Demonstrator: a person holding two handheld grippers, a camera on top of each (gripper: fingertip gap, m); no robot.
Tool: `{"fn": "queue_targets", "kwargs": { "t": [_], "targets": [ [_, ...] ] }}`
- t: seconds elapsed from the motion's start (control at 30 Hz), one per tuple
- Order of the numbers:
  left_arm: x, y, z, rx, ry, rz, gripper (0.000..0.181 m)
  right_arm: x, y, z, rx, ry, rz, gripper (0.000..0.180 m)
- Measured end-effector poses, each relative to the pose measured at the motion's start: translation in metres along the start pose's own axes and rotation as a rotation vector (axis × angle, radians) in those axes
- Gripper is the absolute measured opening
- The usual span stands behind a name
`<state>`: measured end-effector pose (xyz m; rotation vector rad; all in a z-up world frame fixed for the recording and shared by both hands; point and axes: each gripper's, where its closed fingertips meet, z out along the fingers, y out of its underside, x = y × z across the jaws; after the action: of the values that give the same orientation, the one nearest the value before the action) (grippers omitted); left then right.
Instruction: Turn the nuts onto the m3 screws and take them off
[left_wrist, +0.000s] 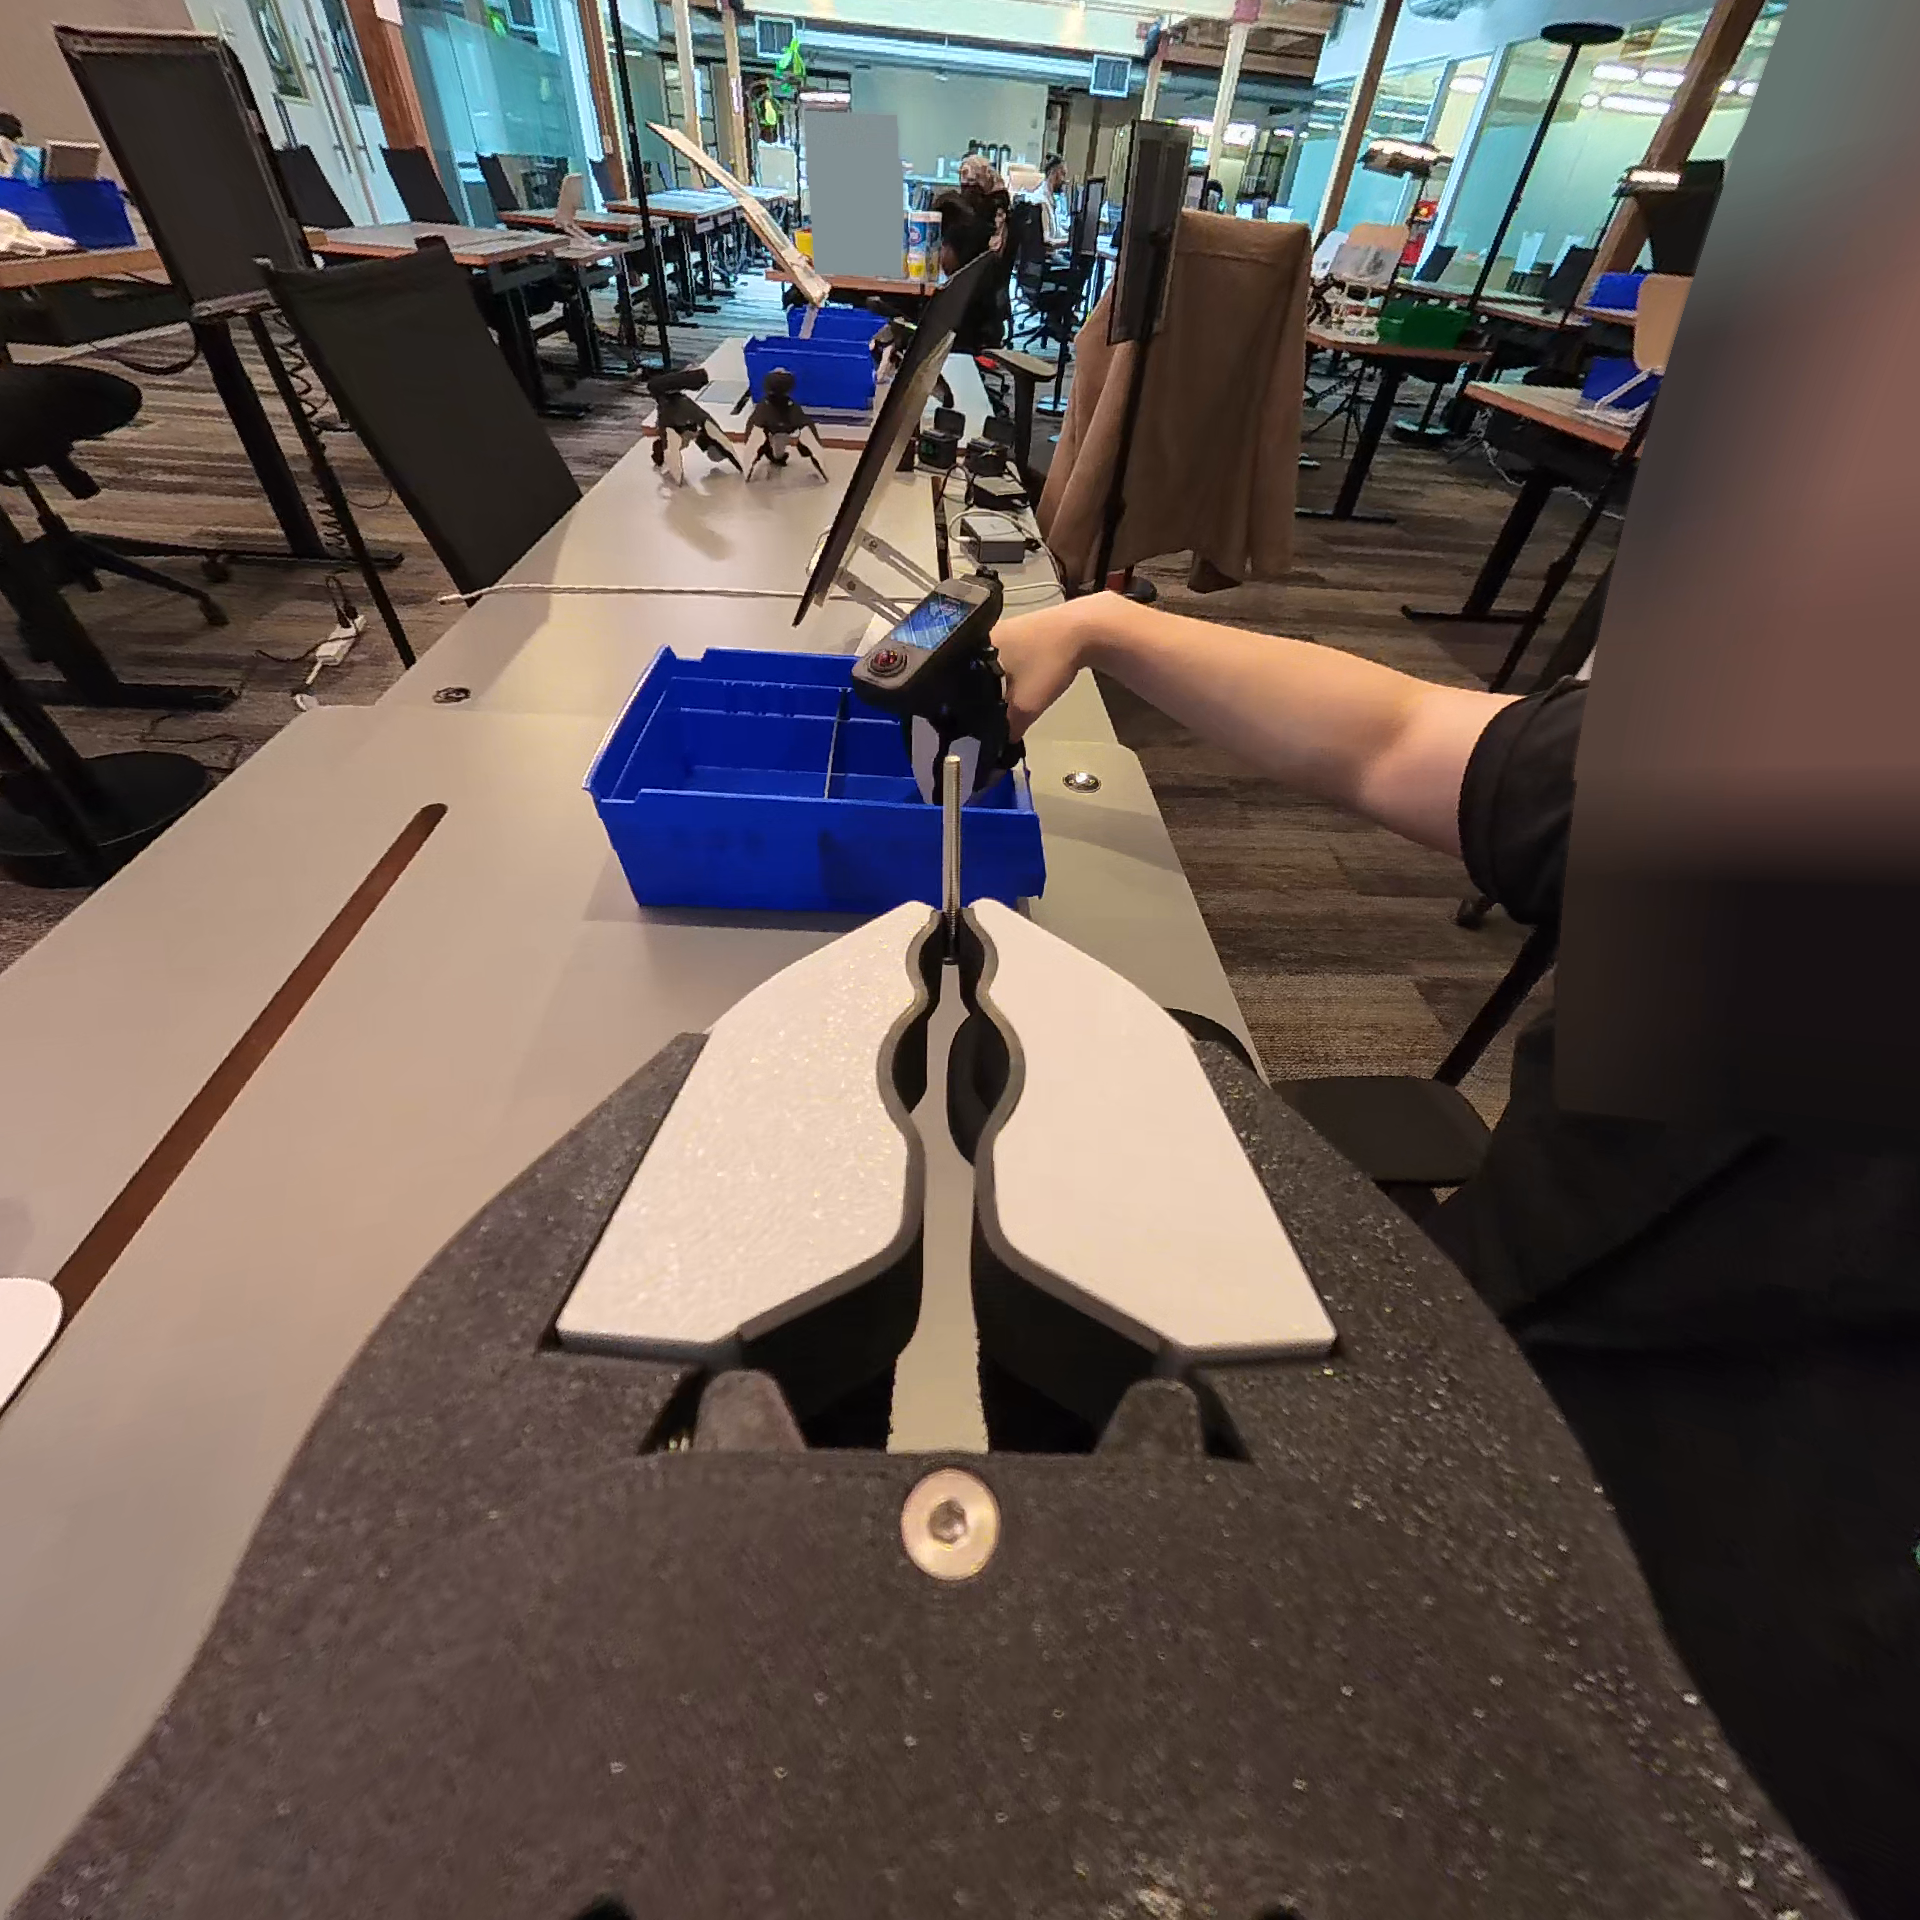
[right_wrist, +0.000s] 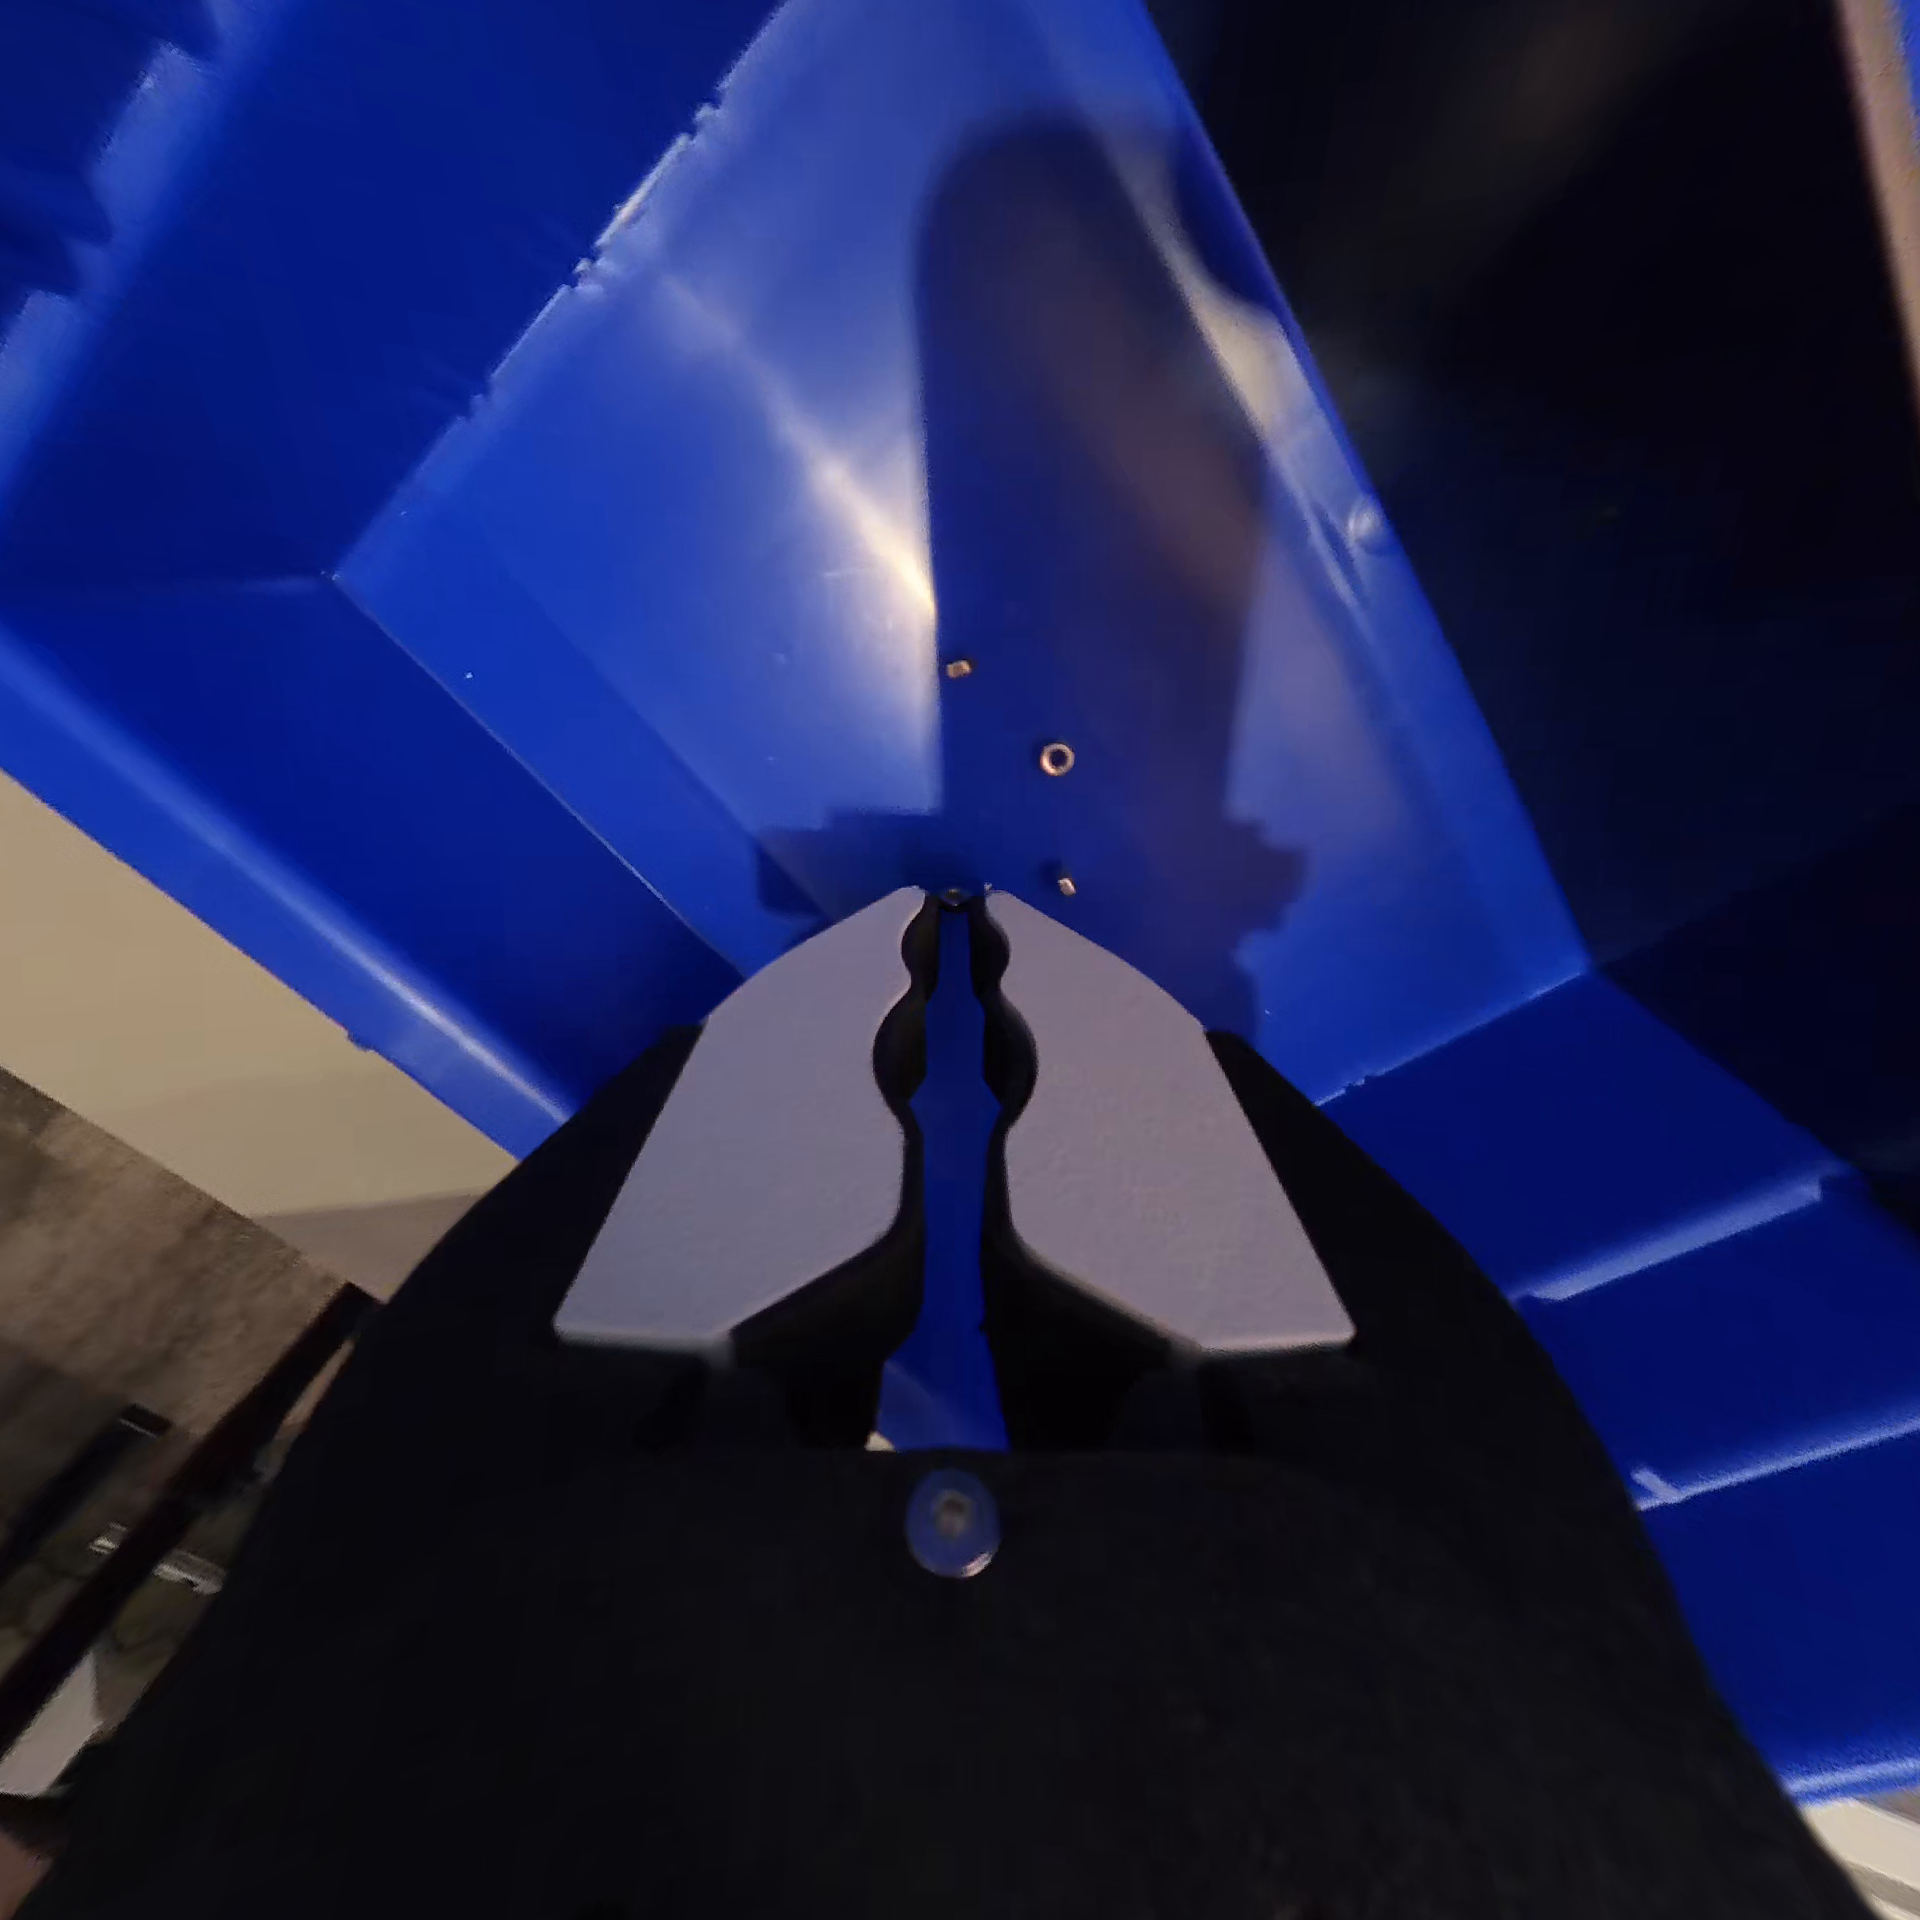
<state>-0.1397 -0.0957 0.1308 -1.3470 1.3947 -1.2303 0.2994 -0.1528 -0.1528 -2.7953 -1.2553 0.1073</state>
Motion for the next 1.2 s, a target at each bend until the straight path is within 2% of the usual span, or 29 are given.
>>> {"fn": "queue_targets", "kwargs": {
  "t": [0.47, 0.7, 0.87, 1.0, 1.1, 1.2],
  "targets": [
    [0.000, 0.003, 0.003, -0.012, -0.001, -0.006, 0.002, -0.003, -0.010, 0.001, 0.041, 0.005, -0.048, 0.007],
    [0.002, 0.002, 0.002, -0.011, -0.006, 0.003, 0.002, -0.008, -0.025, -0.020, 0.179, 0.002, -0.010, 0.010],
    [-0.011, 0.009, 0.017, -0.037, -0.064, 0.021, 0.002, -0.012, -0.068, -0.090, 0.429, 0.154, -0.075, 0.009],
    [-0.018, 0.012, 0.037, -0.013, -0.077, 0.029, 0.002, -0.038, -0.140, -0.176, 0.759, 0.316, -0.194, 0.010],
    [-0.023, 0.009, 0.045, 0.036, -0.087, 0.015, 0.002, -0.087, -0.206, -0.231, 1.078, 0.281, -0.285, 0.011],
    [-0.026, 0.004, 0.043, 0.075, -0.102, 0.006, 0.002, -0.145, -0.264, -0.261, 1.328, 0.104, -0.349, 0.010]
  ]
}}
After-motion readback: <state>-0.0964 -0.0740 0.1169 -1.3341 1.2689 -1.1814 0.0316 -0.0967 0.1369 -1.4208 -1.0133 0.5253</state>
